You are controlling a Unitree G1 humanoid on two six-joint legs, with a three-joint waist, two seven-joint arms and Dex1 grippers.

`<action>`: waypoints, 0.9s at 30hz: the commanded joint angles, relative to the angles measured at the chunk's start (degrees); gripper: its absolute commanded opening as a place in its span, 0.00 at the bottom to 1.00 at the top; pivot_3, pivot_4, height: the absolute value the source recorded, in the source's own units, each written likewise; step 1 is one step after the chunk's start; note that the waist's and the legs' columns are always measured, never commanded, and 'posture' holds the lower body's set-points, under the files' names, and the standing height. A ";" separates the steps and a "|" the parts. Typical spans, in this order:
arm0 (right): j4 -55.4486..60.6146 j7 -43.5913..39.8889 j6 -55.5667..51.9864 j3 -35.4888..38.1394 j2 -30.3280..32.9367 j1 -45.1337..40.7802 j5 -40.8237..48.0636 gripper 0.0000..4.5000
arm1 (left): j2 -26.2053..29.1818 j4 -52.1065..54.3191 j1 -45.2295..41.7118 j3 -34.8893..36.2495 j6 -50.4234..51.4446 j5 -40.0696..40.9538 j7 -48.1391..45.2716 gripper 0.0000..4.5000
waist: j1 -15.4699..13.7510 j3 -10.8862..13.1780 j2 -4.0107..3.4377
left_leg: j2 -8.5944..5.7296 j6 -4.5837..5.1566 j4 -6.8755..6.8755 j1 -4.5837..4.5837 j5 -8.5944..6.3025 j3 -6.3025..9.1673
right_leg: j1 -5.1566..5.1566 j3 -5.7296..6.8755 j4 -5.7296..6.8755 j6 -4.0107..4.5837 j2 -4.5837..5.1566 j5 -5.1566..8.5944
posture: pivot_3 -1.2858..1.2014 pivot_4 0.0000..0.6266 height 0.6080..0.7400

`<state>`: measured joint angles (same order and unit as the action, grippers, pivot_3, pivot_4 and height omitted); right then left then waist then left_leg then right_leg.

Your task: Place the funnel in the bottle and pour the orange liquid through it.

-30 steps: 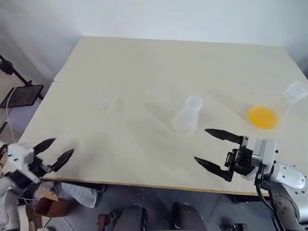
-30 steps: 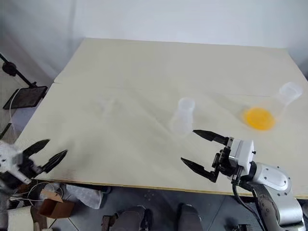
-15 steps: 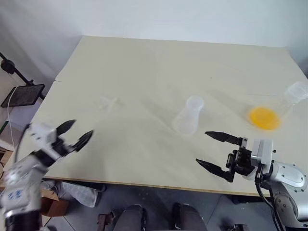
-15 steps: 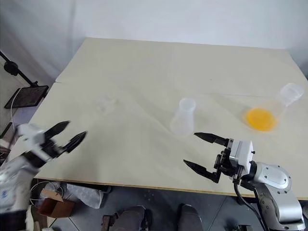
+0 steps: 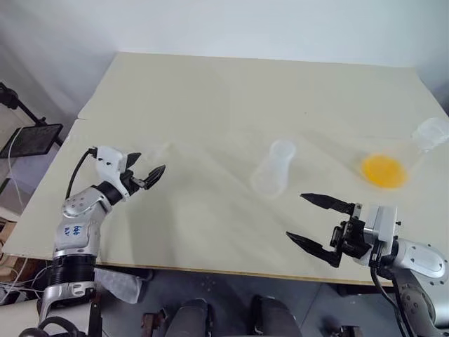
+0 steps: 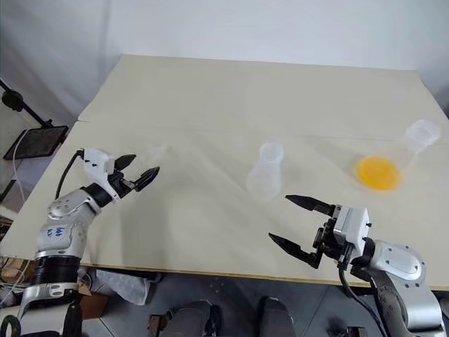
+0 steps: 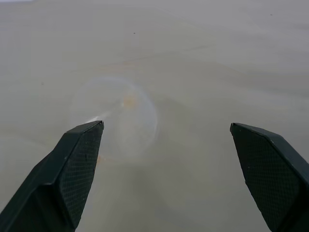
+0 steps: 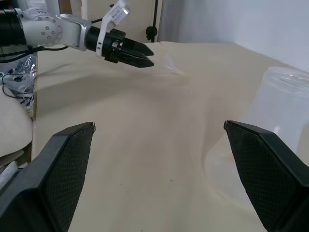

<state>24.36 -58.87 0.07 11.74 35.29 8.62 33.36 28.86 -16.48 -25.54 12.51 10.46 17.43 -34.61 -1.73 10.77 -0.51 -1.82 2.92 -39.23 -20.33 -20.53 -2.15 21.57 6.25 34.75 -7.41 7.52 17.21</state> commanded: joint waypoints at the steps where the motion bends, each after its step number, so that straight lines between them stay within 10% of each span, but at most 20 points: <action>1: 2.75 1.02 0.99 1.46 -0.33 1.09 0.55 1.00 | -0.73 -3.24 -3.92 -0.83 -1.93 -1.39 0.78 0.99 | -0.02 0.00 0.01 | -0.01 0.00 0.00 0.00 0.00 -0.01 | 0.00 0.01 0.00 0.00 0.00 0.00 | 0.52 0.24 1.00; 7: 3.55 1.96 1.25 1.76 -0.33 2.22 0.49 1.00 | -1.80 -8.12 -8.00 -1.91 -2.16 -3.13 2.13 0.86 | 0.32 0.01 0.03 | -0.02 0.01 0.00 0.00 0.01 -0.03 | 0.00 0.13 0.00 -0.01 -0.04 0.00 | 0.52 0.24 1.00; 19: 4.38 3.94 2.05 1.32 -0.83 3.37 -0.12 1.00 | -1.07 -10.19 -9.13 -2.22 -1.37 -3.92 1.00 0.01 | 0.18 0.01 0.04 | -0.03 0.02 -0.02 0.00 0.01 -0.02 | -0.02 0.13 0.01 -0.01 -0.02 -0.01 | 0.52 0.24 1.00; 27: 5.10 5.32 2.50 3.00 -0.72 4.94 -0.19 1.00 | -0.57 -5.19 -10.20 -1.53 -5.41 1.23 -9.53 0.01 | 0.14 0.02 0.05 | -0.03 0.02 -0.02 0.00 0.01 -0.01 | -0.02 0.15 0.01 -0.01 -0.02 -0.01 | 0.52 0.24 1.00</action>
<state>26.97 -54.18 1.34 12.02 34.72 12.85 32.66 27.11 -25.43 -33.82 10.23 7.16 16.53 -41.31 -1.59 10.79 -0.46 -1.85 2.93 -39.25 -20.33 -20.52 -2.16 21.56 6.41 34.76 -7.43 7.51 17.20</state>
